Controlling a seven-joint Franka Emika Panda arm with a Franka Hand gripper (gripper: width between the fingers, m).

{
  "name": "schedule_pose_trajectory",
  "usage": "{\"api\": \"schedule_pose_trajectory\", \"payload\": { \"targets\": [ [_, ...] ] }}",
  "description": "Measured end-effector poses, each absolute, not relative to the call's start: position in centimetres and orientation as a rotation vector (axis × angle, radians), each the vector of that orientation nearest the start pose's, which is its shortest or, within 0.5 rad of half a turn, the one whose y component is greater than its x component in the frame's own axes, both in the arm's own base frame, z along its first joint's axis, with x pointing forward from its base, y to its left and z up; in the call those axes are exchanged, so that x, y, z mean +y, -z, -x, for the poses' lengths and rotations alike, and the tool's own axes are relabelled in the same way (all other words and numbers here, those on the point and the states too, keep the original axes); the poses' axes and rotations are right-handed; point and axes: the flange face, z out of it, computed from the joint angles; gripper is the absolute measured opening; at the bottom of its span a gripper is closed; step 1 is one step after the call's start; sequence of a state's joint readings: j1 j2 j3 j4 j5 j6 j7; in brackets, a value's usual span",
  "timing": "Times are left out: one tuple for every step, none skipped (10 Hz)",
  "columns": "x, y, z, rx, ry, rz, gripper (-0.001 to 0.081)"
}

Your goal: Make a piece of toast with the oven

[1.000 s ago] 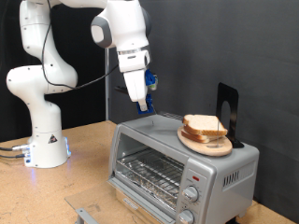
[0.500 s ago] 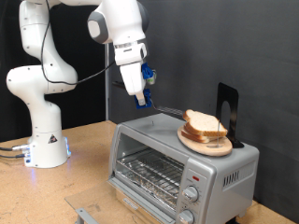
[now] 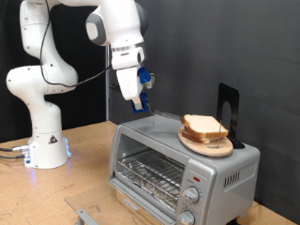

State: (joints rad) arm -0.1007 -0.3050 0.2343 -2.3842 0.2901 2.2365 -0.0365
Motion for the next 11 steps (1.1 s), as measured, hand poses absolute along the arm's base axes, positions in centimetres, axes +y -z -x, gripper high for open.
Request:
{"api": "schedule_pose_trajectory", "payload": {
  "targets": [
    [7.1,-44.6,-46.2,0.005,0.212,2.959,0.0400],
    [6.9,-44.4,-46.6,0.014,0.209,2.960,0.0400],
    [6.7,-44.2,-46.9,0.020,0.208,2.962,0.0400],
    [6.5,-43.9,-47.2,0.024,0.203,2.963,0.0400],
    [6.3,-43.6,-47.5,0.027,0.200,2.965,0.0400],
    [6.3,-43.4,-47.7,0.028,0.197,2.966,0.0400],
    [6.2,-43.4,-47.9,0.029,0.207,2.966,0.0400],
    [6.1,-43.5,-48.0,0.032,0.224,2.965,0.0400],
    [6.1,-43.6,-48.1,0.030,0.242,2.963,0.0400],
    [6.0,-43.9,-48.1,0.024,0.253,2.962,0.0400],
    [5.8,-44.2,-47.9,0.010,0.266,2.960,0.0400]
  ]
}}
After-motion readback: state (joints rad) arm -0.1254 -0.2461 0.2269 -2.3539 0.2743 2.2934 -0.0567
